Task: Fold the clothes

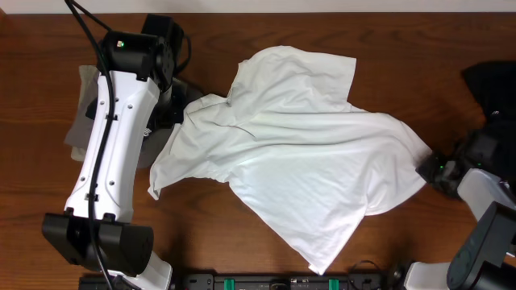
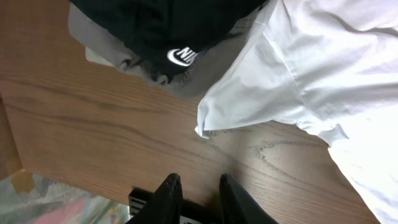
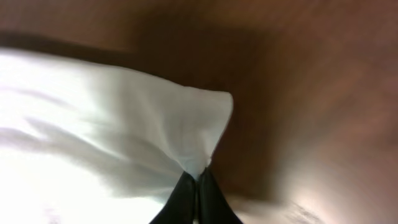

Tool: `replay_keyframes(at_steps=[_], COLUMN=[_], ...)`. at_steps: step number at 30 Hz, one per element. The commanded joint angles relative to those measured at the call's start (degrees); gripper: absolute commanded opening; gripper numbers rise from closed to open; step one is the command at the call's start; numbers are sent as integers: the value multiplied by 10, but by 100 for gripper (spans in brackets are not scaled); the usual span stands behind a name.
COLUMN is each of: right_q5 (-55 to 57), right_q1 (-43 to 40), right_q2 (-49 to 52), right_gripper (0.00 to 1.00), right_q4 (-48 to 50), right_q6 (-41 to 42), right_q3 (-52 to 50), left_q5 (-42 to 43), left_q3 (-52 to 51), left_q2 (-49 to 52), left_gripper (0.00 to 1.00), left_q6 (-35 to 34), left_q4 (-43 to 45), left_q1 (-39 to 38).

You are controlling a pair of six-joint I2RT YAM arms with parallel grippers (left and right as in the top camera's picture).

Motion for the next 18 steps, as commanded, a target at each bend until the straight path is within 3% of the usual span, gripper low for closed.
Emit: replay_keyframes(at_steps=[1,12,15,17,18], right_q5=[50,125,125,119,110], right_q1=[-34,-103,-111,-113,-113], right_q2=[-19,-21,-21,-21,-21], right_gripper=[1,3,28,52,58], right_q4=[-11,-4,-17,-42,-58], right_q6=[-14,-88,-96,-95,-94], right_q3=[52,207,233,250,259], left_q5=[-9,-9,3,56,96], left_q3=[0,0,0,0,0], left_q2=[2,2,2,2,2], left_gripper=[24,24,28,28,29], left_q6=[-7,-7,-4,21,42], left_q4=[3,17,33,55,71], left_q1=[0,0,0,0,0])
